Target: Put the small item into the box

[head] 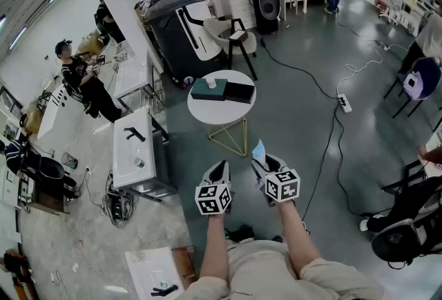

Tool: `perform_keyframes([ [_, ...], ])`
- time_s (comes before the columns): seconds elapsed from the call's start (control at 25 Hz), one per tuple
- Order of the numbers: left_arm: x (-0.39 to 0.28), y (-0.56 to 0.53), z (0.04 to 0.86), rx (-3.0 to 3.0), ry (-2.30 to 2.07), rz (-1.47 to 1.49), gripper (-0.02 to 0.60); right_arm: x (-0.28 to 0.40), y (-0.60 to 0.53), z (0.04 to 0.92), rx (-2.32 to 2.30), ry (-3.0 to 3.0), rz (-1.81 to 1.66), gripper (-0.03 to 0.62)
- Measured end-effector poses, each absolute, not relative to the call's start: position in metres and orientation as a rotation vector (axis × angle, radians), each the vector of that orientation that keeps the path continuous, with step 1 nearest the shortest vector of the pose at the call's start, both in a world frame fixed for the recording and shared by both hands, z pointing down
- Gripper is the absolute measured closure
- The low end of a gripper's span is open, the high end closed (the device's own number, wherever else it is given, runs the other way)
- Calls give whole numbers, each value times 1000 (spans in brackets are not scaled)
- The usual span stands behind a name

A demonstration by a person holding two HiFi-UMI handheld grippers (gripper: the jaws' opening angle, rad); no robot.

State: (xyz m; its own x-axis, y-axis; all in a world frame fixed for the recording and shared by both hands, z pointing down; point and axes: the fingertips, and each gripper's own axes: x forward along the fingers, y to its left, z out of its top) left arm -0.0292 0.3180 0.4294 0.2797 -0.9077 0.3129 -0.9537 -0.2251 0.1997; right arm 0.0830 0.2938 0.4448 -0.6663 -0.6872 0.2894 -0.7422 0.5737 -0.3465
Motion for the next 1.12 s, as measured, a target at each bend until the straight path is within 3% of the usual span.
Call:
perform_keyframes([
  [1.12, -96, 243, 447, 2283, -1568, 147, 560, 20, 228, 459, 1294, -2693, 845, 396],
])
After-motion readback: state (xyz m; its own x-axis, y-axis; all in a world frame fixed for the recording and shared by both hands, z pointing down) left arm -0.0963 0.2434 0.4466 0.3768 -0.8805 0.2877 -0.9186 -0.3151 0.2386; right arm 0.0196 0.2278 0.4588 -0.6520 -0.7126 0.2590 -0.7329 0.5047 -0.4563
